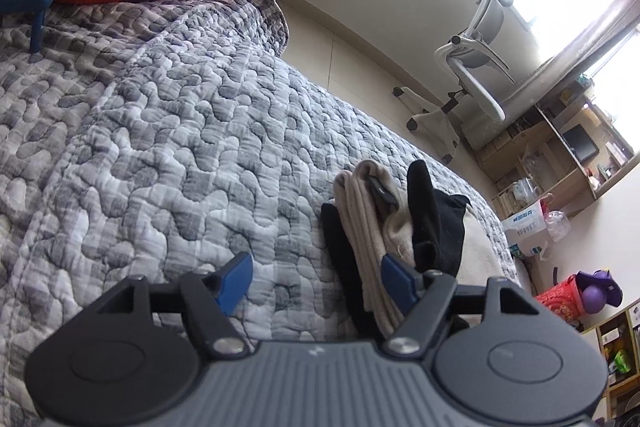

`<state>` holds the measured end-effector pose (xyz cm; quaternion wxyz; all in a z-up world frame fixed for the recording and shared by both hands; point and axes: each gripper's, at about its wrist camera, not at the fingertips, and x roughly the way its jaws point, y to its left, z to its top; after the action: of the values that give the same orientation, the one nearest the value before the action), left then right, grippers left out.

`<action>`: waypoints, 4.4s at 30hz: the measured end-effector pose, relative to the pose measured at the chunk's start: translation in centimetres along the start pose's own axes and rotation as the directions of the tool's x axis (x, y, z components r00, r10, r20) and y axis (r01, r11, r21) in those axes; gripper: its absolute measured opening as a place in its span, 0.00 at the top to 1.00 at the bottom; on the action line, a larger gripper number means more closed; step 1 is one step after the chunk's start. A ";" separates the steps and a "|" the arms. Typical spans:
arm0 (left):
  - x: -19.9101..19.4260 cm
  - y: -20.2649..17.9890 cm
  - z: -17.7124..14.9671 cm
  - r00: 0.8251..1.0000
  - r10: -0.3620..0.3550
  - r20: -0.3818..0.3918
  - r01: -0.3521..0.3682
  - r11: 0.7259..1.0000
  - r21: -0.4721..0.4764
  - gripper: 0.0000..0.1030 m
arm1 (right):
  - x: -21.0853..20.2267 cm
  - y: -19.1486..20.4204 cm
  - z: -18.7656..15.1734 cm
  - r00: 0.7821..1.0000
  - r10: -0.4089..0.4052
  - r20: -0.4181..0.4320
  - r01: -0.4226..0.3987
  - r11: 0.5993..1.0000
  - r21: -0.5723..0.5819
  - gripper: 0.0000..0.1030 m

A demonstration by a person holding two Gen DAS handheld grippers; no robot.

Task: Fold clothes
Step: 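Lift the beige-and-black bundle off the bed with both grippers, then carry the held bundle with both grippers toward the sofa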

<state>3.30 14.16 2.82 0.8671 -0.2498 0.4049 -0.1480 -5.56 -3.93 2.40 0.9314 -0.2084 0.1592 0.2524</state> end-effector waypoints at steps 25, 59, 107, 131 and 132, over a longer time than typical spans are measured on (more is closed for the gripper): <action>0.2 -0.7 -0.4 0.997 -0.072 -0.018 0.072 0.997 -0.001 0.24 | -0.3 2.0 -2.2 0.998 -0.043 -0.036 0.034 0.975 -0.221 0.54; 6.1 -5.0 -0.3 0.994 -0.086 -0.063 0.086 0.996 -0.006 0.55 | -3.9 -4.5 -2.5 0.990 0.127 0.052 -0.137 0.950 0.280 0.55; 6.3 -5.1 -0.8 0.998 -0.054 -0.038 0.054 0.998 -0.014 0.53 | -6.4 -18.6 -10.9 0.998 0.061 0.023 -0.047 0.431 0.901 0.51; 6.1 -5.7 -1.0 1.000 -0.008 -0.025 0.009 0.999 0.046 0.52 | -3.8 -16.0 -9.3 0.999 0.034 0.025 -0.038 0.452 0.891 0.45; 6.1 -5.8 -1.0 1.000 -0.007 -0.025 0.008 0.999 0.048 0.52 | -3.7 -15.8 -9.1 0.999 0.026 0.020 -0.029 0.472 0.881 0.43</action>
<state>6.06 6.27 1.67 0.8672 -0.2284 0.4110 -0.1639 -1.85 -22.06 0.91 0.9023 0.3027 0.2678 0.1500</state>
